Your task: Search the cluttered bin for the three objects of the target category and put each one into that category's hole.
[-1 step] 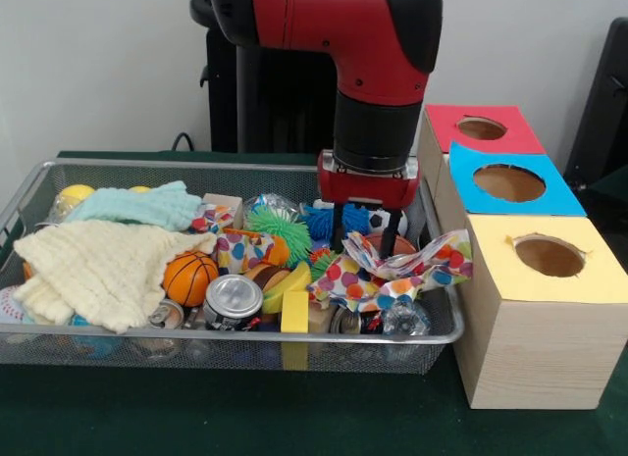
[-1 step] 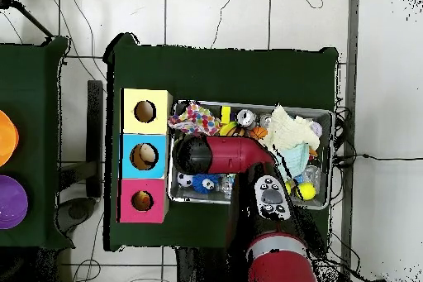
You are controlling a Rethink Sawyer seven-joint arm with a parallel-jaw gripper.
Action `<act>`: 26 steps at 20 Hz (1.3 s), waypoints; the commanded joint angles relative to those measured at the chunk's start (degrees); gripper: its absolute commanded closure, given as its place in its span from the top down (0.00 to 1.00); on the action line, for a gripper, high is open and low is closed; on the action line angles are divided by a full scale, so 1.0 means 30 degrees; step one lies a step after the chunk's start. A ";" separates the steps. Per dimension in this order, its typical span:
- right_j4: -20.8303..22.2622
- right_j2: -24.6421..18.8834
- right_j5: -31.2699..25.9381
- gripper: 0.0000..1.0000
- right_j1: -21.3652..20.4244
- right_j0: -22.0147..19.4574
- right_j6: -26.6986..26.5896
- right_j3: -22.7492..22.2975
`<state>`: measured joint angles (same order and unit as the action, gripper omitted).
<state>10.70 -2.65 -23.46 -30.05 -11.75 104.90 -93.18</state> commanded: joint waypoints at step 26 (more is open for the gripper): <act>0.0018 -0.1904 -0.5783 0.00 -0.5287 -0.3396 -0.2149 -0.1882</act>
<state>10.71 -3.49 -32.46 -40.67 -18.95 104.90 -94.67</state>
